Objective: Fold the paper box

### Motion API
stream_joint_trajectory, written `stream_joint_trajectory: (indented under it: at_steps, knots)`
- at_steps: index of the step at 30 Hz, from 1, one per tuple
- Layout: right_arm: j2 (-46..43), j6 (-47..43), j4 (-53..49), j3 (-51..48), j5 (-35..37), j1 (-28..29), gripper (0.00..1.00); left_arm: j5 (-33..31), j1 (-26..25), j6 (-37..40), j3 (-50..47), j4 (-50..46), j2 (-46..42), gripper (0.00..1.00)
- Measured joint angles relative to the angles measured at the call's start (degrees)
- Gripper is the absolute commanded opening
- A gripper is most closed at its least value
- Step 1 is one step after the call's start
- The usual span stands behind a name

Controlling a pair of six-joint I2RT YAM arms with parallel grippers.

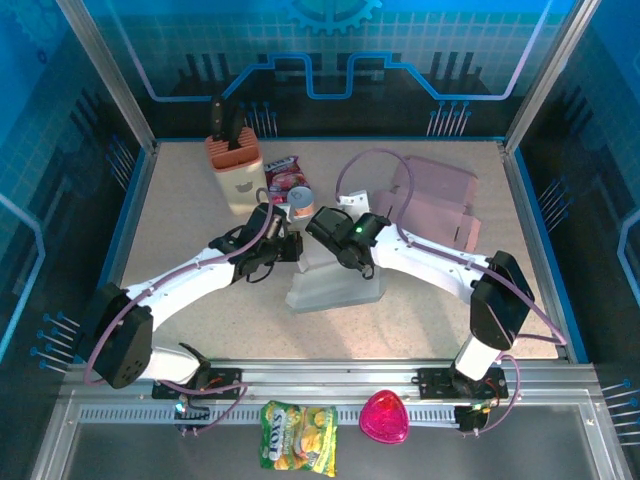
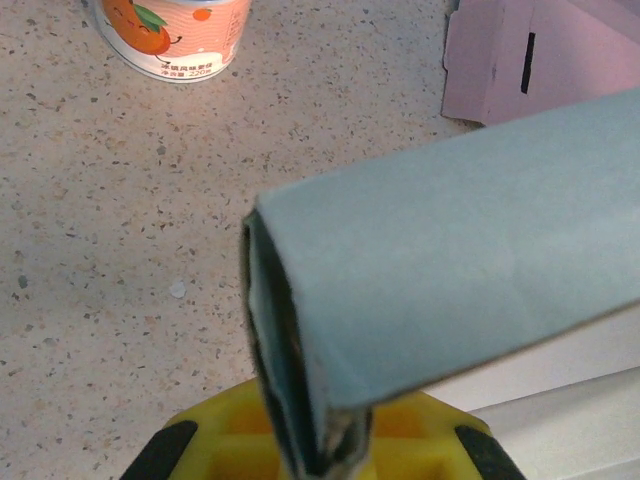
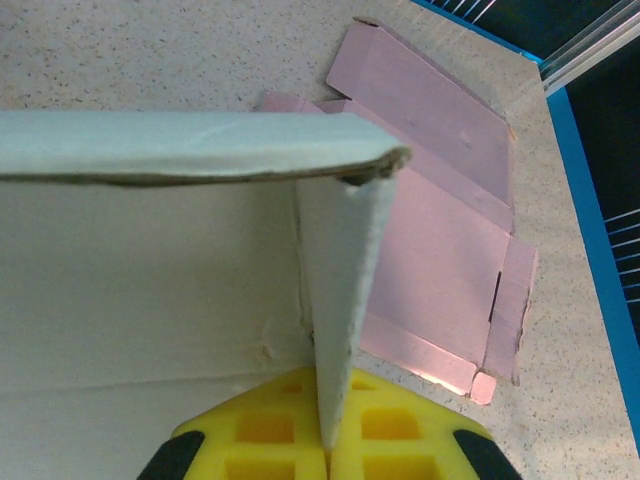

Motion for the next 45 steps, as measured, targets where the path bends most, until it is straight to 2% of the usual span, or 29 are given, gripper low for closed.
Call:
stream_joint_trajectory:
  at_steps: [3,7,12,21,25,27,32,38,45]
  knots:
    - [-0.02,-0.24,0.11,0.00,-0.02,-0.15,0.08,-0.15,-0.20,0.00,0.00,0.00,0.00,0.00]
    - [-0.13,-1.31,0.68,-0.04,-0.04,-0.68,0.00,-0.22,-0.46,-0.02,0.00,0.04,0.00,0.00]
    - [1.22,0.63,-3.19,2.12,1.51,-0.74,0.00,-0.22,-1.25,-0.52,0.02,0.17,0.00,0.00]
    - [17.64,20.44,-29.49,18.43,10.56,1.51,0.00,-2.25,-2.25,-3.28,0.02,0.02,0.15,0.00]
    - [18.78,24.61,-34.18,19.56,10.86,2.14,0.00,-2.03,-2.36,-3.91,0.00,-0.09,0.81,0.00]
    - [17.00,22.53,-31.65,17.16,10.97,2.21,0.02,-2.19,-2.69,-4.11,0.02,0.46,0.79,0.00]
    - [5.97,10.56,-16.26,5.35,6.62,2.19,0.22,-2.27,-3.08,-4.11,0.02,0.31,0.81,0.00]
    - [-1.92,1.14,-3.34,0.46,-0.98,0.74,0.42,-2.32,-3.13,-4.09,0.02,0.85,0.79,0.00]
    - [-4.70,-3.02,5.86,-6.51,-9.20,-3.45,0.49,-2.29,-3.13,-4.09,0.02,0.94,0.81,0.00]
